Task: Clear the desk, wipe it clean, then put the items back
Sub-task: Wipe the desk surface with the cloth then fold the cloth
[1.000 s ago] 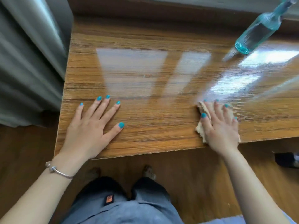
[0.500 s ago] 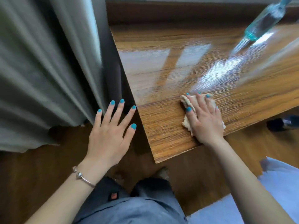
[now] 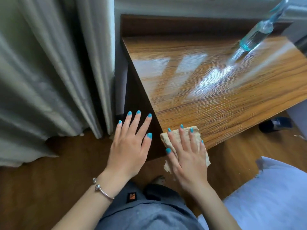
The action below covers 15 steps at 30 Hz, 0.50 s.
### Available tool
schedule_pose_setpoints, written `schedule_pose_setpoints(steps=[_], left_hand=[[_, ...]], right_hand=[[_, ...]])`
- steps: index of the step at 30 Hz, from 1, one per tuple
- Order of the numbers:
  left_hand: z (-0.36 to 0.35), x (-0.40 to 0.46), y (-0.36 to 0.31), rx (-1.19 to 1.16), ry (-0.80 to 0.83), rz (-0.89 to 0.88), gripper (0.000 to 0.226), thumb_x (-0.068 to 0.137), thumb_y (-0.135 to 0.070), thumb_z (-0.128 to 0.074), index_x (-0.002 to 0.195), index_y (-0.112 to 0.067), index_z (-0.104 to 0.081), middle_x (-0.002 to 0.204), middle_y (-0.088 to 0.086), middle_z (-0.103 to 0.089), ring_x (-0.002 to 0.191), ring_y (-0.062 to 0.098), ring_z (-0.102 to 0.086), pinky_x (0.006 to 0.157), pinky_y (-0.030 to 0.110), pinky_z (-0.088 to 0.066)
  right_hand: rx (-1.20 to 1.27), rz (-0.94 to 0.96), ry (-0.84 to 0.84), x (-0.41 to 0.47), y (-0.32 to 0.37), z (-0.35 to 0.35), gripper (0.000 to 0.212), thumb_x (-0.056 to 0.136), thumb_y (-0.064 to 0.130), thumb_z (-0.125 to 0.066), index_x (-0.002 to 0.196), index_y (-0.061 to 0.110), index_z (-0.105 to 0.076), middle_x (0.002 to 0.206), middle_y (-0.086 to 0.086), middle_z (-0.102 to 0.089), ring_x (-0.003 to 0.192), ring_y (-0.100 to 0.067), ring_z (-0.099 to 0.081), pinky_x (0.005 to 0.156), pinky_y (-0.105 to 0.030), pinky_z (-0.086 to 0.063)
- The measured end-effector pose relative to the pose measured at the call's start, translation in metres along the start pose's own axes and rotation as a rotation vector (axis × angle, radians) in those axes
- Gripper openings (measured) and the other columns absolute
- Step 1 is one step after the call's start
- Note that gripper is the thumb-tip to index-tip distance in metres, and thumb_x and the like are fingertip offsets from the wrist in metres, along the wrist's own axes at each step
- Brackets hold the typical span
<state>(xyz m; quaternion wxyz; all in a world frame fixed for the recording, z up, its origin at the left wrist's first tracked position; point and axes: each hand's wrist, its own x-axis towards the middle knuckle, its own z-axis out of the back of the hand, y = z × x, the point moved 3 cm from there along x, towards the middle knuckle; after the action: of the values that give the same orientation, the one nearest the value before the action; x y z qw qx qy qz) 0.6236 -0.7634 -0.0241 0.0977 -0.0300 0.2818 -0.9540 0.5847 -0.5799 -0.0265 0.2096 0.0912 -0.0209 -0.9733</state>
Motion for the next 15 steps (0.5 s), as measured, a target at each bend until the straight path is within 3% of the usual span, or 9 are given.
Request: schedule_pose_setpoints(steps=[4, 7, 9, 12, 15], left_hand=[[-0.008, 0.011, -0.023, -0.076, 0.022, -0.055, 0.055, 0.099, -0.047, -0.016, 0.152, -0.035, -0.008, 0.162, -0.007, -0.006, 0.147, 0.008, 0.012, 0.116, 0.027, 0.013], [-0.011, 0.016, -0.036, -0.067, 0.013, -0.054, 0.063, 0.096, -0.051, -0.011, 0.153, -0.027, -0.015, 0.162, -0.004, -0.009, 0.148, 0.009, 0.008, 0.116, 0.027, 0.013], [-0.01, 0.021, -0.041, -0.072, -0.014, -0.013, 0.068, 0.093, -0.054, -0.009, 0.154, -0.023, -0.016, 0.162, -0.004, -0.01, 0.149, 0.01, 0.006, 0.117, 0.028, 0.011], [-0.008, 0.039, -0.049, -0.11, -0.076, 0.09, 0.067, 0.096, -0.051, -0.018, 0.154, -0.016, -0.017, 0.162, -0.001, -0.012, 0.149, 0.011, 0.004, 0.12, 0.032, 0.006], [-0.015, 0.059, -0.048, -0.047, -0.156, 0.179, 0.06, 0.099, -0.043, -0.038, 0.149, -0.01, -0.029, 0.162, 0.007, -0.012, 0.149, 0.018, 0.004, 0.121, 0.037, 0.003]], right_hand=[[0.007, -0.016, 0.035, 0.04, 0.01, 0.009, 0.058, 0.091, 0.061, 0.004, 0.147, 0.052, 0.01, 0.162, 0.01, 0.011, 0.148, -0.018, 0.018, 0.119, -0.052, 0.003], [-0.005, -0.038, 0.062, 0.079, 0.018, 0.016, 0.053, 0.101, 0.056, -0.011, 0.149, 0.049, 0.01, 0.163, 0.006, 0.012, 0.149, -0.022, 0.017, 0.118, -0.053, 0.004], [0.105, 0.008, 0.085, 0.088, 0.018, 0.022, 0.052, 0.102, 0.054, -0.017, 0.151, 0.047, 0.0, 0.164, 0.006, 0.007, 0.15, -0.021, 0.014, 0.117, -0.053, 0.005], [0.568, -0.065, -0.038, 0.087, -0.016, 0.038, 0.047, 0.104, 0.038, -0.03, 0.151, 0.039, -0.027, 0.163, 0.006, -0.012, 0.149, -0.018, -0.005, 0.117, -0.045, -0.005], [0.529, -0.19, -0.079, 0.097, -0.059, 0.043, 0.055, 0.098, 0.027, -0.047, 0.148, 0.041, -0.029, 0.155, 0.014, -0.028, 0.141, -0.018, -0.015, 0.113, -0.044, -0.007]])
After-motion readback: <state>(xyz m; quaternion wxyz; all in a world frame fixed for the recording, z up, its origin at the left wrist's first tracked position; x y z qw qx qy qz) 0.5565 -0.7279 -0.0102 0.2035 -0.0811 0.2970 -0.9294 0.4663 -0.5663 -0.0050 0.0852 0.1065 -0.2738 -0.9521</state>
